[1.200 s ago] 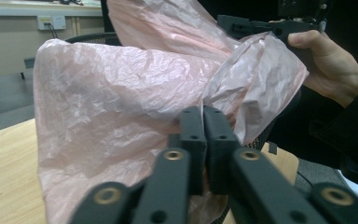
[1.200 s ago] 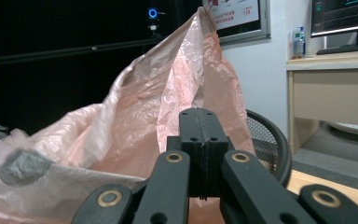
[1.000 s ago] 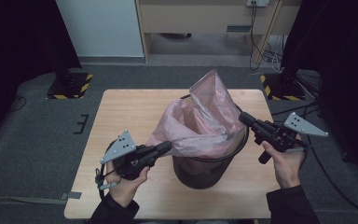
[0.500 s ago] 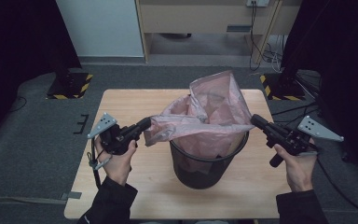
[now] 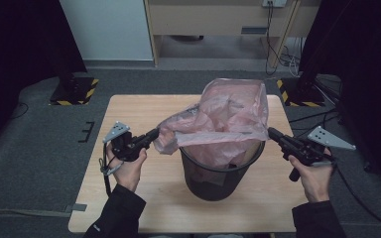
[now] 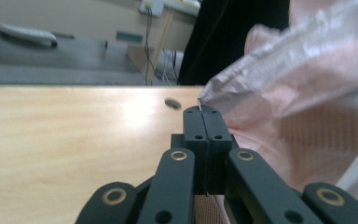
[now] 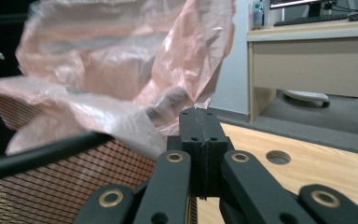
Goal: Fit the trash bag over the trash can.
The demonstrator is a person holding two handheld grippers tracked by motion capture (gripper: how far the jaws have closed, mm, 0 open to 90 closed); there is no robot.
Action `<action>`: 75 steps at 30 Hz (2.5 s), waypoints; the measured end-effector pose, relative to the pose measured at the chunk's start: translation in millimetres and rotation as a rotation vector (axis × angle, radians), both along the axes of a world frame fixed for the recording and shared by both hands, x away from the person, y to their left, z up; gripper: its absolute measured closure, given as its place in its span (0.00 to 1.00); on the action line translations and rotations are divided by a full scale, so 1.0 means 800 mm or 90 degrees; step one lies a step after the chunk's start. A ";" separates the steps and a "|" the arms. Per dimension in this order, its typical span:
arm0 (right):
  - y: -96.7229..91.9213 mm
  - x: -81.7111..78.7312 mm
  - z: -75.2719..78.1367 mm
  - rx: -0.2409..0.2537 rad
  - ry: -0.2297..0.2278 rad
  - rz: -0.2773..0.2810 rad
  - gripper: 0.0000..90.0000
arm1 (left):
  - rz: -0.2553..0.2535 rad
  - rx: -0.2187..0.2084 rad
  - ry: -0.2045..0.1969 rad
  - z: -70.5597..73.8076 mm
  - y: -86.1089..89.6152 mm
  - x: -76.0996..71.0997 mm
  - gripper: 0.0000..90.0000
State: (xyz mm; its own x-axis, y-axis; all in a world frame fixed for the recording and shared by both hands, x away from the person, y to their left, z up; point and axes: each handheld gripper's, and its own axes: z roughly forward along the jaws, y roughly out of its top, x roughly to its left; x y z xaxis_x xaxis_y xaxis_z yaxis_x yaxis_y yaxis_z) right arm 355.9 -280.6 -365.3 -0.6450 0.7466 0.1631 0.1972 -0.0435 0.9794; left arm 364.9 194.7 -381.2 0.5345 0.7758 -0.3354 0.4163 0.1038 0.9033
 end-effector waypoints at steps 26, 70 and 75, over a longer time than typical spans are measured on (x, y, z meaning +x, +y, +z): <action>0.014 0.022 0.041 0.083 -0.066 -0.008 0.46 | -0.125 -0.063 -0.204 0.067 -0.001 0.016 0.46; 0.015 0.027 0.034 0.032 -0.053 0.029 1.00 | -0.221 0.034 -0.148 0.084 -0.041 0.016 0.99; 0.006 0.024 0.029 0.021 -0.043 0.025 1.00 | -0.083 0.049 -0.113 0.088 -0.032 0.031 1.00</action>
State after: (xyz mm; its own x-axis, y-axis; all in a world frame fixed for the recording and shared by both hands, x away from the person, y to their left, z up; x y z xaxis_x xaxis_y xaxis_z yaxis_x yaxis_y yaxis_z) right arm 374.9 -276.1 -341.9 -0.6846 0.7149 0.1423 0.1330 -0.0694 0.9887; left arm 390.0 168.9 -311.2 0.6773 0.7158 -0.1699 0.2555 -0.0122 0.9667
